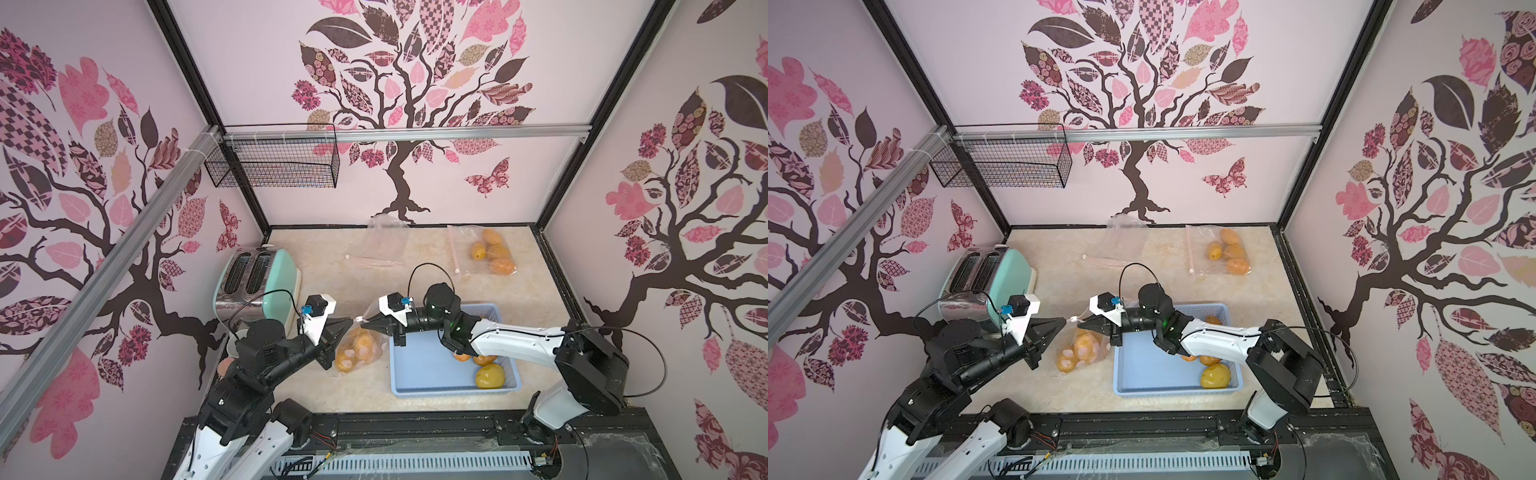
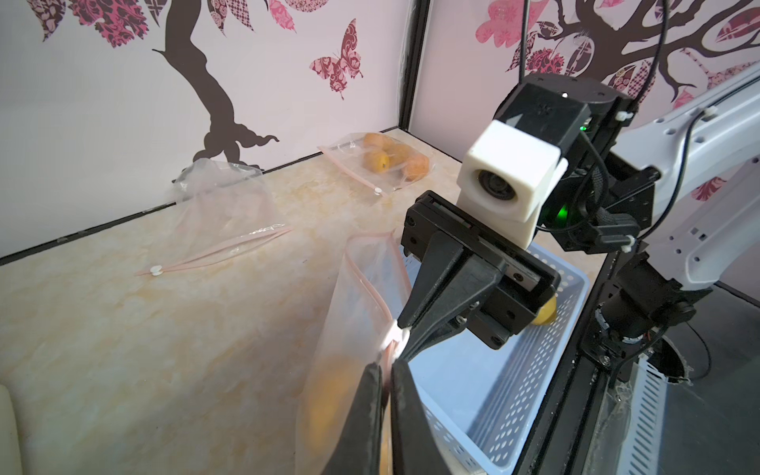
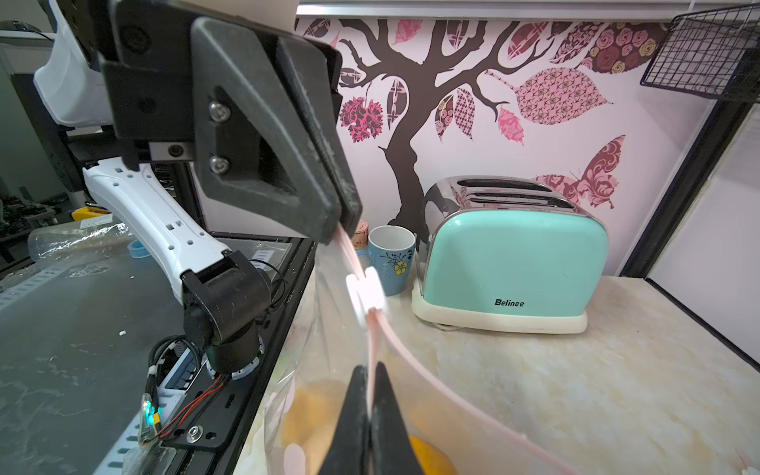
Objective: Put the potatoes into a zipper bag and zip it
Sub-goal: Adjust the zipper food storage bag at the center of the board.
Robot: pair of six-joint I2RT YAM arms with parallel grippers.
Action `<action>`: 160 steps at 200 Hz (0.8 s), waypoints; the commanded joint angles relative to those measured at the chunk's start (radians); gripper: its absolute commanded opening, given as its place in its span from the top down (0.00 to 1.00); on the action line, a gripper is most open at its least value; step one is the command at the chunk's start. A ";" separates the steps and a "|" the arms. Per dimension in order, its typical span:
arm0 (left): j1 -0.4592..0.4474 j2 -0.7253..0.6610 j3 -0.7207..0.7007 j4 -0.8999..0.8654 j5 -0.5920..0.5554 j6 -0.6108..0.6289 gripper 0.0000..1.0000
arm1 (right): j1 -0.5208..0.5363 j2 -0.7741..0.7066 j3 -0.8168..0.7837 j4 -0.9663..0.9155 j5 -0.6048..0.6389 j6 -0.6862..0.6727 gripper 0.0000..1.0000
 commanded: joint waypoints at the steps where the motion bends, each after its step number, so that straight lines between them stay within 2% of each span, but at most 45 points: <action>1: 0.000 0.005 -0.026 0.018 0.016 -0.008 0.83 | 0.002 -0.047 0.017 0.006 -0.013 -0.009 1.00; 12: -0.001 0.006 -0.027 0.013 0.019 -0.008 0.74 | 0.001 -0.046 0.020 0.002 -0.013 -0.012 1.00; 30: -0.001 0.005 -0.033 0.009 0.025 -0.009 0.74 | 0.001 -0.044 0.025 -0.001 -0.013 -0.013 1.00; 64: -0.001 0.010 -0.045 0.023 0.006 -0.010 0.89 | 0.000 -0.043 0.042 -0.027 -0.023 -0.026 1.00; 95: -0.001 0.032 -0.037 0.023 0.006 -0.009 0.91 | 0.001 -0.049 0.054 -0.042 -0.023 -0.033 1.00; 110: 0.000 0.039 -0.034 0.022 0.012 -0.009 1.00 | 0.002 -0.045 0.063 -0.042 -0.025 -0.030 1.00; 142: -0.001 0.049 -0.003 -0.009 -0.006 -0.007 1.00 | 0.002 -0.049 0.067 -0.037 -0.019 -0.022 1.00; 144: 0.000 0.050 0.001 -0.012 -0.009 -0.006 1.00 | 0.000 -0.050 0.067 -0.038 -0.017 -0.022 0.97; 155: 0.000 0.064 0.041 -0.050 -0.047 -0.004 1.00 | 0.000 -0.060 0.071 -0.051 -0.003 -0.020 0.65; 160: -0.001 0.080 0.071 -0.083 -0.064 0.001 1.00 | 0.000 -0.068 0.074 -0.062 0.000 -0.026 0.53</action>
